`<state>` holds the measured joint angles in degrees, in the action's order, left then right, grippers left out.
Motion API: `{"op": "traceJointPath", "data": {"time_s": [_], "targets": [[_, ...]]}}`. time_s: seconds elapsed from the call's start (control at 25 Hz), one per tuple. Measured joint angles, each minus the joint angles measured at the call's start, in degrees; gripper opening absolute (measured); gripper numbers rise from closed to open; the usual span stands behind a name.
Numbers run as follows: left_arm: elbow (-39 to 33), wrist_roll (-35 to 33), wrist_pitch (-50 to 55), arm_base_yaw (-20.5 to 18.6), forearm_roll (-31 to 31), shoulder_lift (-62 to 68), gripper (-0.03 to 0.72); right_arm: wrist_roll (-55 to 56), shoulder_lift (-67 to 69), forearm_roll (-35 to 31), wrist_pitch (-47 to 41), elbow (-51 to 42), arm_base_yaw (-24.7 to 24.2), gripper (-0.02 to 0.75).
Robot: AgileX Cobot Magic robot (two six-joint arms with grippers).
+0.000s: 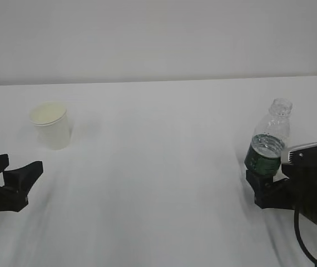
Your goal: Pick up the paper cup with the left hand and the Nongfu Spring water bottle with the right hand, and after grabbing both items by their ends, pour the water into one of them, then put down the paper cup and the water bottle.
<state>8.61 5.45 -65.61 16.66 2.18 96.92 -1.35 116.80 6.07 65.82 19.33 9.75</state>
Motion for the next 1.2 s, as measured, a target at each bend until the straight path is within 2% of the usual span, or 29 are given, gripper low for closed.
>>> {"op": "traceJointPath", "data": {"time_s": [0.32, 0.36, 0.44, 0.52, 0.64, 1.0, 1.2], "targets": [[0.0, 0.0, 0.0, 0.0, -0.63, 0.0, 0.547, 1.35, 1.95, 0.0, 0.0, 3.12, 0.0, 0.659], [0.0, 0.0, 0.0, 0.0, -0.75, 0.0, 0.547, 1.35, 1.95, 0.0, 0.0, 3.48, 0.0, 0.679], [0.0, 0.0, 0.0, 0.0, -0.88, 0.0, 0.547, 1.35, 2.0, 0.0, 0.0, 4.1, 0.0, 0.664], [0.0, 0.0, 0.0, 0.0, -0.97, 0.0, 0.547, 1.35, 2.09, 0.0, 0.0, 4.56, 0.0, 0.688], [0.0, -0.11, 0.0, 0.0, -1.0, 0.0, 0.547, 1.35, 2.23, 0.0, 0.0, 5.17, 0.0, 0.657], [0.0, -0.32, 0.0, 0.0, -1.25, 0.0, 0.547, 1.35, 2.39, 0.0, 0.0, 5.81, 0.0, 0.633], [0.0, -0.66, 0.0, 0.0, -1.34, 0.0, 0.547, 1.35, 2.39, 0.0, 0.0, 5.81, 0.0, 0.575]]}}
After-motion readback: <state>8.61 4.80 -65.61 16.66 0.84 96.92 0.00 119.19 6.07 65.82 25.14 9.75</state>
